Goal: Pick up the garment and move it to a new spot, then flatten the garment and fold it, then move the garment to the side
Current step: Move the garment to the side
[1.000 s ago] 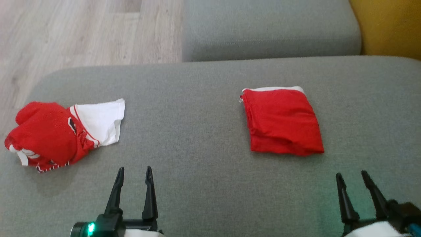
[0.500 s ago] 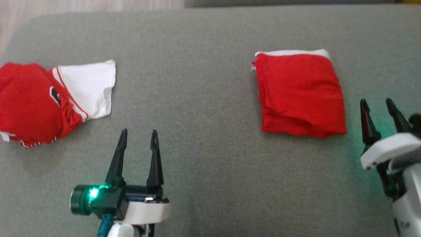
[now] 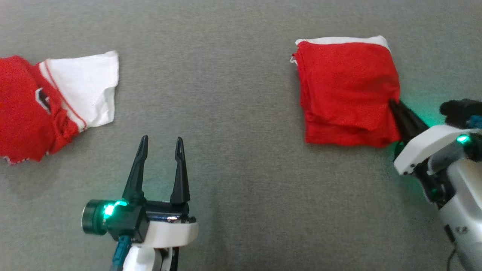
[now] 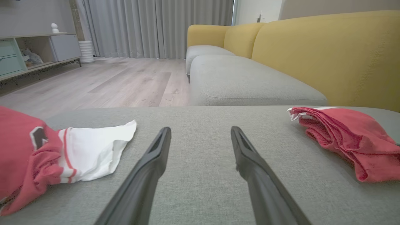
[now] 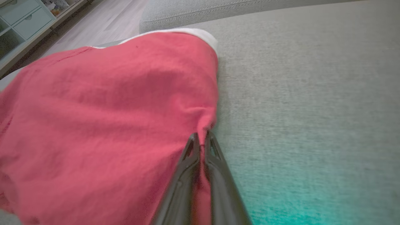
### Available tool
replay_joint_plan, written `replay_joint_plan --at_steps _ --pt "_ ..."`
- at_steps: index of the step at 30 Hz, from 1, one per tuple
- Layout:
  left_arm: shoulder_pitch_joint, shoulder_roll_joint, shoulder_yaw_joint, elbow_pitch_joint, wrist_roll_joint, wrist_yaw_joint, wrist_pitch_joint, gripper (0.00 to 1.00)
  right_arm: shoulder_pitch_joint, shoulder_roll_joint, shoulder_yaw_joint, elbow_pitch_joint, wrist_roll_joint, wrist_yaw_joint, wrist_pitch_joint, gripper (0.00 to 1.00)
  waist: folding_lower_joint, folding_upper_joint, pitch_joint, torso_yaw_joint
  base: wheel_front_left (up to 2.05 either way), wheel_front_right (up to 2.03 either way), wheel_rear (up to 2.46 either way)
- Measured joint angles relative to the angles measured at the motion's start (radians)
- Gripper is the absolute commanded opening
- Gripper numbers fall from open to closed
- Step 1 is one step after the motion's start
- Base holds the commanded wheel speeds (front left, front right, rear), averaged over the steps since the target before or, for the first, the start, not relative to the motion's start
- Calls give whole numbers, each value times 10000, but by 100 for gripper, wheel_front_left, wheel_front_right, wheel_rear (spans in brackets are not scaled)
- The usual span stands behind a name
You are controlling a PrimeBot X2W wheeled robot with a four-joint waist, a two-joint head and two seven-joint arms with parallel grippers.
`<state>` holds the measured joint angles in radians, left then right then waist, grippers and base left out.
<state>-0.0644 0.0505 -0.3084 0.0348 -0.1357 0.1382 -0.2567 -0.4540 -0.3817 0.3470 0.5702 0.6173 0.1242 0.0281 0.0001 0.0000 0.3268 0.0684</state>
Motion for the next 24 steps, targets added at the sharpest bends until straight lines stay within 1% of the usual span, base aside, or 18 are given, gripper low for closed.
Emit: replay_joint_plan --at_steps 4,9,10,13,17,22,24 --pt "-138 0 65 -8 2 -8 0 100 -270 -456 138 184 265 0 -332 0 0 0 206 -373 0 0 0" --pt "-453 -2 190 -54 69 -86 0 100 -711 -1404 -82 418 236 0 -366 0 0 0 649 -916 0 0 0" --pt "-535 -4 211 -59 117 -161 0 100 -800 -1595 -167 426 217 0 -339 0 0 0 777 -1021 0 0 0" --pt "-830 -6 282 -67 257 -261 0 100 -1052 -2205 -477 491 -117 0 -138 0 0 0 1211 -1312 0 0 0" --pt "-1306 -6 479 -136 499 -430 0 100 -1321 -2928 -1273 677 -750 0 119 0 1 0 1865 -1656 0 0 0" --pt "-1837 -8 573 -295 591 -552 0 100 -1401 -3498 -2535 637 -1615 0 247 0 1 0 2678 -1962 0 0 0" --pt "-1980 -13 564 -462 591 -591 -15 100 -1401 -3751 -3208 637 -2013 0 203 0 0 0 2973 -2027 0 0 0"
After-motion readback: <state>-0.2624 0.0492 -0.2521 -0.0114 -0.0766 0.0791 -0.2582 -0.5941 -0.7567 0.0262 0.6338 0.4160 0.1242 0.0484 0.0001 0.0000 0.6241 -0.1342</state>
